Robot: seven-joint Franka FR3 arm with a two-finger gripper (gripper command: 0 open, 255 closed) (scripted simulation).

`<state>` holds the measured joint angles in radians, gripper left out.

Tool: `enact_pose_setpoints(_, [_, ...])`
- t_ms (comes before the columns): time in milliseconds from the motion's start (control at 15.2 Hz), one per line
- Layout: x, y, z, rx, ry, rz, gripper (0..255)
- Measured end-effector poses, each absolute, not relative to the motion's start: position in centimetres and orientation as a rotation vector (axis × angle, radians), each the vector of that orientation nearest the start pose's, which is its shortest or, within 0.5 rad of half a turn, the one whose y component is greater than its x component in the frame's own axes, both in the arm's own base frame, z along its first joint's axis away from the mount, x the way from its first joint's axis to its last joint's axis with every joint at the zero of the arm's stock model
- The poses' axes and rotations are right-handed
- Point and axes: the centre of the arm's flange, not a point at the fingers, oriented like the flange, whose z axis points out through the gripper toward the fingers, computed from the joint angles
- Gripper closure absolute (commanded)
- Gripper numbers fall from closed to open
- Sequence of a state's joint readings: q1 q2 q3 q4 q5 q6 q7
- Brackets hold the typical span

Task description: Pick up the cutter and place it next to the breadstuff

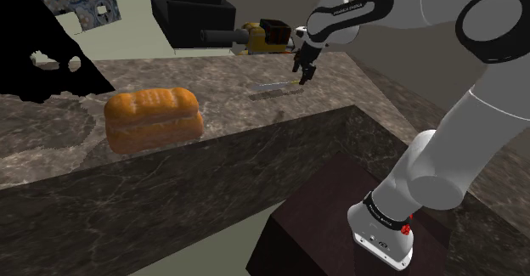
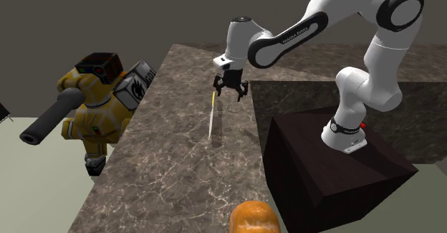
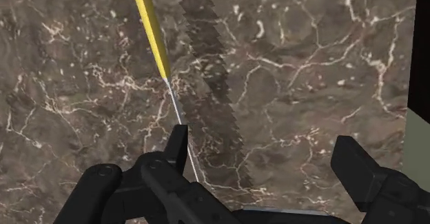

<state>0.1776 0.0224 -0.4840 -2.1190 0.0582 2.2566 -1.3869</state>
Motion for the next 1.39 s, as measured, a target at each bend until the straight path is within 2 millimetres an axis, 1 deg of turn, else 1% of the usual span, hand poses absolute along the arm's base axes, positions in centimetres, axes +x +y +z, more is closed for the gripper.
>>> enact_pose_setpoints(132, [55.1, -16.8, 40.1, -2.722, -1.711, -0.164, 0])
enact_pose_setpoints(330, [58.6, -17.3, 38.2, -2.638, -1.875, -0.158, 0])
enact_pose_setpoints(396, [59.5, -17.4, 37.5, -2.609, -1.927, -0.156, 0])
enact_pose_setpoints(528, [60.6, -17.4, 36.3, -2.583, -1.969, -0.154, 0])
enact_pose_setpoints(924, [61.3, -17.2, 33.2, -2.574, -1.983, -0.154, 0])
enact_pose_setpoints(1386, [61.4, -17.4, 32.8, -2.574, -1.983, -0.154, 0])
